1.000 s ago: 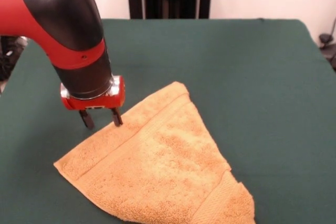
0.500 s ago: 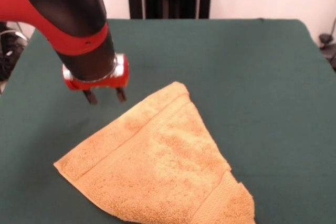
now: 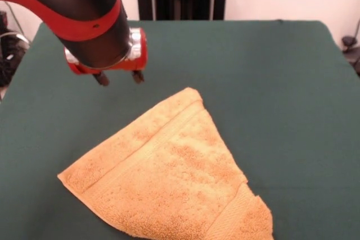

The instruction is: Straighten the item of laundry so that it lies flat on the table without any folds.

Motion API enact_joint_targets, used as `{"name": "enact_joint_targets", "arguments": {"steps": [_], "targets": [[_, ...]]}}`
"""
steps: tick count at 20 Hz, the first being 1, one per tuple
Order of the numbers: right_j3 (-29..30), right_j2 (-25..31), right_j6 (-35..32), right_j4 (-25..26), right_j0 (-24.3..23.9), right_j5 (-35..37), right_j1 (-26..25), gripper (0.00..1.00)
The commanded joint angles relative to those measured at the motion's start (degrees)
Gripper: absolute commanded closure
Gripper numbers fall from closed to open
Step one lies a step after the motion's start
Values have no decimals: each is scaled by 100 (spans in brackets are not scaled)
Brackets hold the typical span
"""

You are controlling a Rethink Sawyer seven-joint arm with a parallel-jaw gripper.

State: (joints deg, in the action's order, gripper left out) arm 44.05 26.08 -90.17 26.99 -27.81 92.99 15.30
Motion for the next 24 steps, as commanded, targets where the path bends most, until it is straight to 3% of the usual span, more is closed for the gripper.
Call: {"name": "enact_joint_targets", "arguments": {"steps": [1, 11, 17, 24], "targets": [[-1714, 1037, 740, 55, 616, 15, -1321, 0], [-2661, 1426, 493, 588, 918, -428, -2216, 0], [-2232, 1149, 624, 346, 843, -1353, -2322, 0], [-1756, 983, 1585, 31, 494, -1724, -2291, 0]]}}
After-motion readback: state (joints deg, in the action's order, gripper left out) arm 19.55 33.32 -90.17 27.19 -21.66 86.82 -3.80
